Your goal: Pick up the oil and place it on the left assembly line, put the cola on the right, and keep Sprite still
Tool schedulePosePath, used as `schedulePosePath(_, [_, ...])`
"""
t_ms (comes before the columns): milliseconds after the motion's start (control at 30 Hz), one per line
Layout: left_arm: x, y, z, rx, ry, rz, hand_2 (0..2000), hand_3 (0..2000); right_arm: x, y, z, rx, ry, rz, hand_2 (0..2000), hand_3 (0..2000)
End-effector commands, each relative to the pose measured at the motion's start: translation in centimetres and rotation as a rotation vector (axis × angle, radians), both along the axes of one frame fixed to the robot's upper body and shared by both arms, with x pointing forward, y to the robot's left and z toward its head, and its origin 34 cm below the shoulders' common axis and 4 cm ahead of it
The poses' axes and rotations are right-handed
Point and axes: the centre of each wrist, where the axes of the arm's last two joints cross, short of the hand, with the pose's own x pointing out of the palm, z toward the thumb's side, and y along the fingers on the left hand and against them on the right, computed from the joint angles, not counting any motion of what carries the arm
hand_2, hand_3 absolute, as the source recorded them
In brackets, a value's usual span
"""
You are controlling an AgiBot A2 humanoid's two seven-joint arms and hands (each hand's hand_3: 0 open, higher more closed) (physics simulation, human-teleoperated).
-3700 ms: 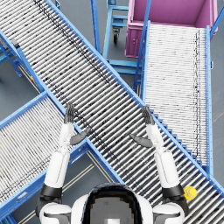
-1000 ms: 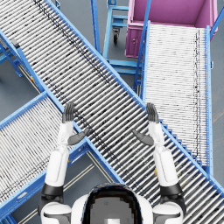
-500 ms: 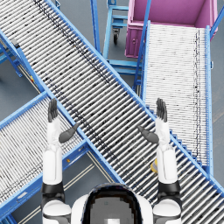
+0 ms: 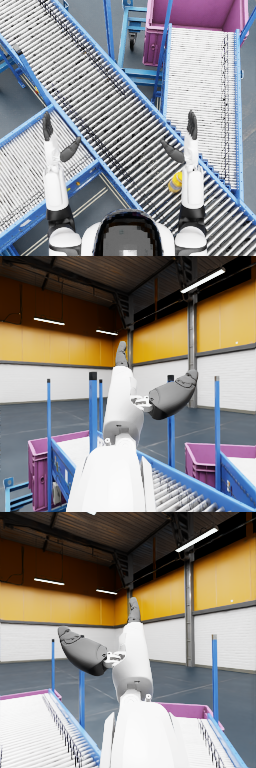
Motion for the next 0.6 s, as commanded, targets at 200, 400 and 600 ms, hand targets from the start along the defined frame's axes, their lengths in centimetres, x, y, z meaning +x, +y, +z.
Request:
schedulePosePath(200, [0.11,-0.13,0.29,-0.003,-0.010,-0.003,0,0,0.32,-0.46,0.05,0.018,0.002,-0.018,0,0])
schedulePosePath(400, [0.10,-0.23,0.09,-0.009,-0.005,-0.006,0,0,0.32,-0.35,0.06,0.026,0.001,-0.016,0,0])
schedulePosePath(600, [0.22,-0.13,0.81,-0.013,-0.029,-0.002,0,0,0.33,-0.35,0.48,0.035,-0.014,-0.017,0,0])
